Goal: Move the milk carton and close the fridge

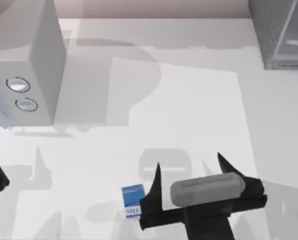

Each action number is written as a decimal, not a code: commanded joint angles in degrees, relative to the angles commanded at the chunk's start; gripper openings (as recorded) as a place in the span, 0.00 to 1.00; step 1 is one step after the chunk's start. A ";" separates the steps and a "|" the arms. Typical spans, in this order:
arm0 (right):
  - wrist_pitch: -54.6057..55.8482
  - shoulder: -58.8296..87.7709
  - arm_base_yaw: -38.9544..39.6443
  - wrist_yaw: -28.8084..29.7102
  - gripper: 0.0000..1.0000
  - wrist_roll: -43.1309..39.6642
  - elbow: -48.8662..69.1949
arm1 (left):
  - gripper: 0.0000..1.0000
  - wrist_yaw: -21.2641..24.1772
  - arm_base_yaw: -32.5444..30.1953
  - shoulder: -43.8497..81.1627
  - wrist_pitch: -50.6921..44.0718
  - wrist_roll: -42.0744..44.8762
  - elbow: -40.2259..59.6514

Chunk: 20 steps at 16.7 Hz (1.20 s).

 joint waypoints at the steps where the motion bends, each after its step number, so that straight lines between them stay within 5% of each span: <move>1: 1.21 3.90 1.45 0.99 1.00 1.08 2.04 | 1.00 0.00 0.00 0.00 0.00 0.00 0.00; 9: 7.37 25.08 8.76 5.66 1.00 7.13 13.56 | 1.00 0.00 0.00 0.00 0.00 0.00 0.00; 20: 10.64 28.06 6.07 2.98 1.00 4.57 15.94 | 1.00 0.00 0.00 0.00 0.00 0.00 0.00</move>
